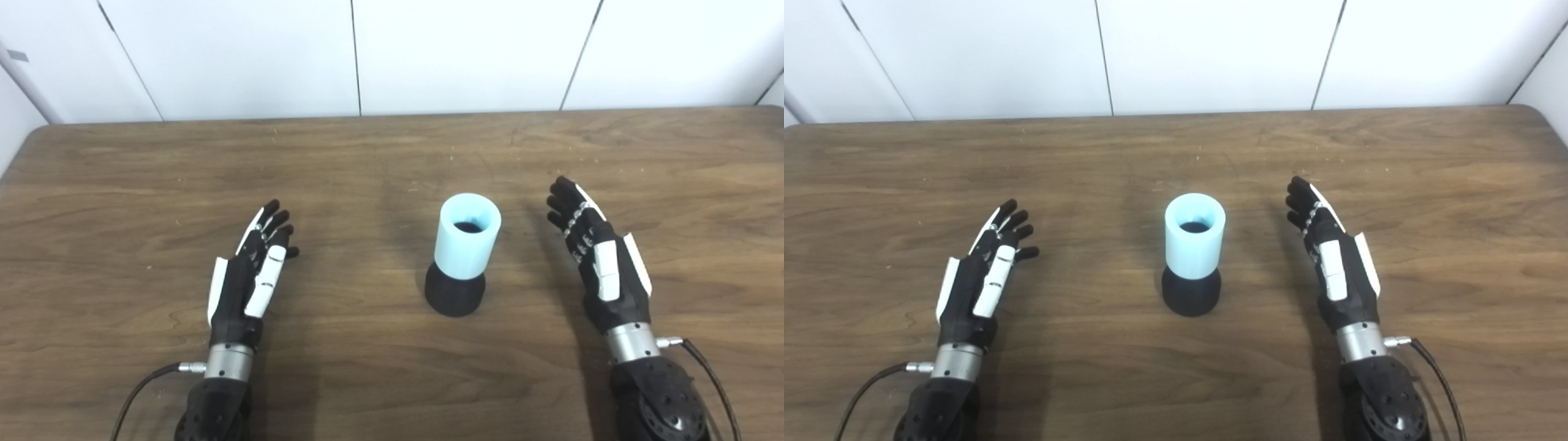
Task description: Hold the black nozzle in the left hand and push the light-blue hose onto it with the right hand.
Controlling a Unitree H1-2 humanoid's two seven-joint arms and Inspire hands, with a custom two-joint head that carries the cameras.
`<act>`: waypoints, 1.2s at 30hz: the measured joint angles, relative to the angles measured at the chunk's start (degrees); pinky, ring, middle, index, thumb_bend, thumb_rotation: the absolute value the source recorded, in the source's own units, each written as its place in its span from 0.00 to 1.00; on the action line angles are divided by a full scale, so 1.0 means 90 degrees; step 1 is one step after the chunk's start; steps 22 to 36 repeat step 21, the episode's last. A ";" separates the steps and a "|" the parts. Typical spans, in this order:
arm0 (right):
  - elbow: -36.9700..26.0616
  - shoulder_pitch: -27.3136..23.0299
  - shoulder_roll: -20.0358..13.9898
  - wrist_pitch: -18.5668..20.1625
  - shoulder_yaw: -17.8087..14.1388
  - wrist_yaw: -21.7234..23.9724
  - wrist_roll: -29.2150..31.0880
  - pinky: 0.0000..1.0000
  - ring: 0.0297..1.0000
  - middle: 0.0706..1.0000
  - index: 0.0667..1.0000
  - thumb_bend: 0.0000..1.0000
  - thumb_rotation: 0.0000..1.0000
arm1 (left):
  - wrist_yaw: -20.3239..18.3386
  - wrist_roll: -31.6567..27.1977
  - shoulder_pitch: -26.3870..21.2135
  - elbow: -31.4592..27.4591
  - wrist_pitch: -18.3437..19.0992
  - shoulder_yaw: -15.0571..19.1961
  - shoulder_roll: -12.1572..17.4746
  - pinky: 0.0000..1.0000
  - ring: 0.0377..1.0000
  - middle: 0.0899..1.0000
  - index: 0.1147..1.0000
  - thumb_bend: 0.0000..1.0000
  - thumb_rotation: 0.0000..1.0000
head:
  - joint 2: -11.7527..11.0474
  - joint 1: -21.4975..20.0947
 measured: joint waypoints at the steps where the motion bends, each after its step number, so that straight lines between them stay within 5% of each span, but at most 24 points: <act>1: 0.0000 0.0003 0.0000 -0.0013 0.0000 -0.0004 0.0002 0.91 0.92 0.91 0.90 0.51 1.00 | 0.0000 0.0004 0.0003 0.0000 -0.0011 -0.0003 0.0000 0.79 0.85 0.87 0.84 0.34 0.82 | -0.0039 0.0000; 8: 0.0012 0.0015 0.0002 -0.0148 0.0006 -0.0081 -0.0129 0.90 0.91 0.90 0.89 0.52 1.00 | -0.0005 -0.0040 0.0008 0.0148 -0.0632 -0.0035 0.0005 0.86 0.93 0.96 0.99 0.32 0.81 | -0.0137 0.0019; 17: 0.0098 0.0006 -0.0042 -0.0399 0.0050 -0.0145 -0.0292 0.90 0.91 0.90 0.90 0.52 1.00 | 0.0106 -0.0180 -0.0050 0.0366 -0.1769 0.0021 0.0013 0.90 0.95 0.98 0.99 0.35 0.84 | -0.0186 0.0029; 36: 0.0107 0.0005 -0.0058 -0.0400 0.0051 -0.0144 -0.0280 0.90 0.91 0.90 0.90 0.51 1.00 | 0.0226 -0.0160 -0.0064 0.0381 -0.1787 0.0026 0.0010 0.90 0.95 0.97 0.98 0.34 0.83 | -0.0176 0.0010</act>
